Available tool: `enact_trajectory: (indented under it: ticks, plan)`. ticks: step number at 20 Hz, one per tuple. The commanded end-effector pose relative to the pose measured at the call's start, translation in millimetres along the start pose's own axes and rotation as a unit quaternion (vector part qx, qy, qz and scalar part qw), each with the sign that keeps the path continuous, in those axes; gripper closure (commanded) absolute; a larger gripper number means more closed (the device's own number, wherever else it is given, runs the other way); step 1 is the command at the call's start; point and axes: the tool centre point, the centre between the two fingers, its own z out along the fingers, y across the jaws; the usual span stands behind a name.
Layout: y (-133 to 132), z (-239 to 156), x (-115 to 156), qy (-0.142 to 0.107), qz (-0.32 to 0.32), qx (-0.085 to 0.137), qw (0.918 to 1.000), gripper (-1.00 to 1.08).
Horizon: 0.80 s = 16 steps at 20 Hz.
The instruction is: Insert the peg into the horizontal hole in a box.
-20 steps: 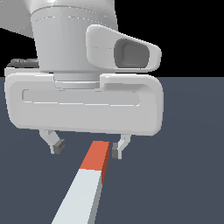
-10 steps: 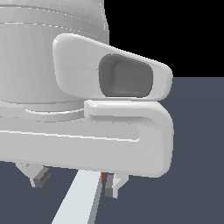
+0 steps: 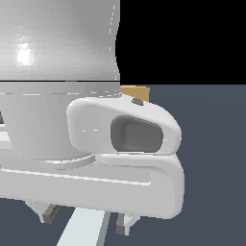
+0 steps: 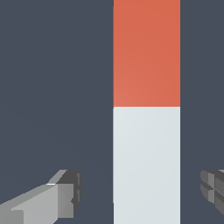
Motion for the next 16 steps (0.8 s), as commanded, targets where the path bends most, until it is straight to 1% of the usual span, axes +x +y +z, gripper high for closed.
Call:
enact_trajectory:
  ticks: [1,7,8,16]
  plan:
    - [-0.2,11.7,-0.1,0.000,0.000,0.000,1.0000,-0.92]
    - [1.1,21.7,-0.5,0.000,0.000,0.000,1.0000,-0.92]
    - [1.1,21.7,-0.5,0.000,0.000,0.000,1.0000,1.08]
    - [1.1,21.7,-0.5,0.000,0.000,0.000,1.0000,1.08]
